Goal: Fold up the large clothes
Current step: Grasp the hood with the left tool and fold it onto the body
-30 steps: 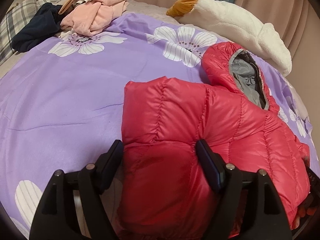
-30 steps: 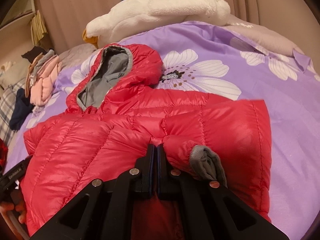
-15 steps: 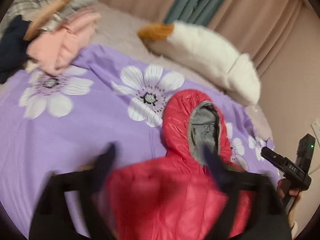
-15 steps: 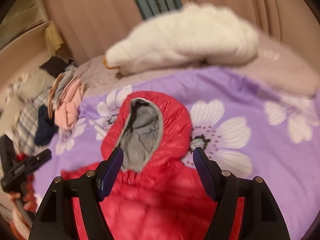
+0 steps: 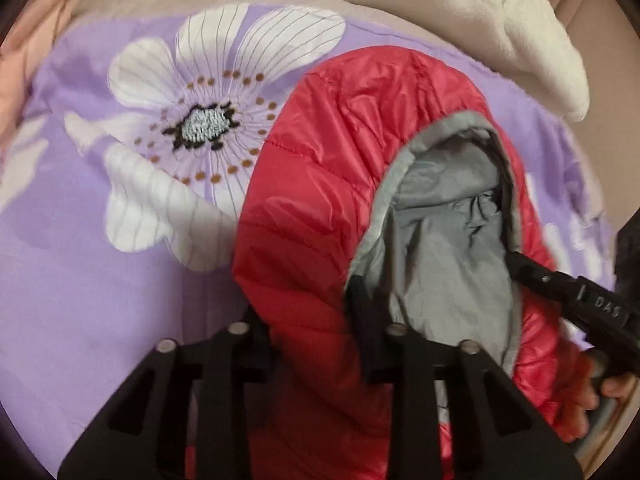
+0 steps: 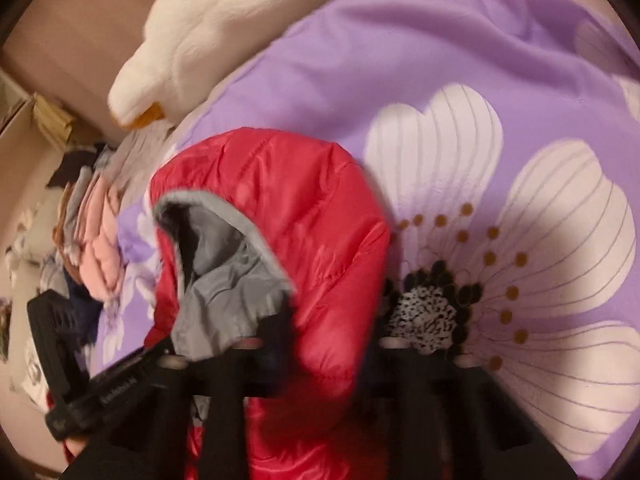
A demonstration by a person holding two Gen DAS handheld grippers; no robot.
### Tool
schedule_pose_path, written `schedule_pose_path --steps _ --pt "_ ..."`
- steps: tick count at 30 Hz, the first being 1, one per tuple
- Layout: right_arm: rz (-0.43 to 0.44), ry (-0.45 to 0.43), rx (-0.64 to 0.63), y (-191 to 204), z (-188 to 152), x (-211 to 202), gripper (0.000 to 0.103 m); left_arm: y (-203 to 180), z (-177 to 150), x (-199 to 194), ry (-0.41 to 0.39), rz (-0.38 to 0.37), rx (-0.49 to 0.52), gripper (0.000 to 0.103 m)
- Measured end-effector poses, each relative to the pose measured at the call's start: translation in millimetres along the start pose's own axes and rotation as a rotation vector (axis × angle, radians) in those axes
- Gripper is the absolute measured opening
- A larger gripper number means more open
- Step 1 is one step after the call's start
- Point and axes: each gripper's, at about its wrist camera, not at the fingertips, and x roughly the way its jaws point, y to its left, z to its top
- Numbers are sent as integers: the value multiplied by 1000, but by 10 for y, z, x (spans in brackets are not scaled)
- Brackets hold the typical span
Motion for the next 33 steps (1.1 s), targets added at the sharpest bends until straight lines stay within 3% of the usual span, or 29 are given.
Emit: schedule_pose_path --steps 1,2,4,7,9,13,16,19,23,25,28,30,31,32,33 --pt "-6 -25 -37 70 -21 -75 11 -32 -13 -38 -22 9 2 15" --pt "3 -55 -77 153 -28 -158 11 -51 -31 -99 -47 -3 -2 13" --pt "57 -145 -216 405 -123 -502 10 -87 -106 -349 -139 -32 2 11" --pt "174 -224 -289 592 -342 -1017 10 -123 -262 -828 -263 -46 31 10" --pt "192 -252 -349 666 -512 -1284 10 -99 -426 -1184 -330 -88 36 11" --pt "241 -258 -432 723 -1025 -1686 10 -168 -1017 -1775 -444 -88 110 12" --pt "260 -229 -456 646 -1441 -1854 10 -136 -1431 -1918 -455 -42 124 15" --pt "177 -184 -495 610 -1799 -1844 10 -30 -1779 -1965 -399 -61 77 15" --pt "138 -108 -476 462 -2124 -1816 10 67 -2232 -1939 -326 -23 39 13" --pt "107 -67 -484 436 -2231 -1787 10 95 -2389 -1870 -293 6 42 12" --pt "104 -16 -493 400 -2381 -1877 10 229 -2664 -1930 -302 -42 -30 13" --pt "126 -16 -471 378 -2365 -2012 10 311 -2708 -1964 -314 -69 -76 16" --pt "130 -34 -465 372 -2329 -2063 11 291 -2718 -1989 -315 -45 -73 18" --pt "119 -59 -459 369 -2297 -2119 13 250 -2705 -2023 -317 -8 -59 17" --pt "107 -87 -442 367 -2233 -2161 25 220 -2678 -2074 -329 18 -52 18"
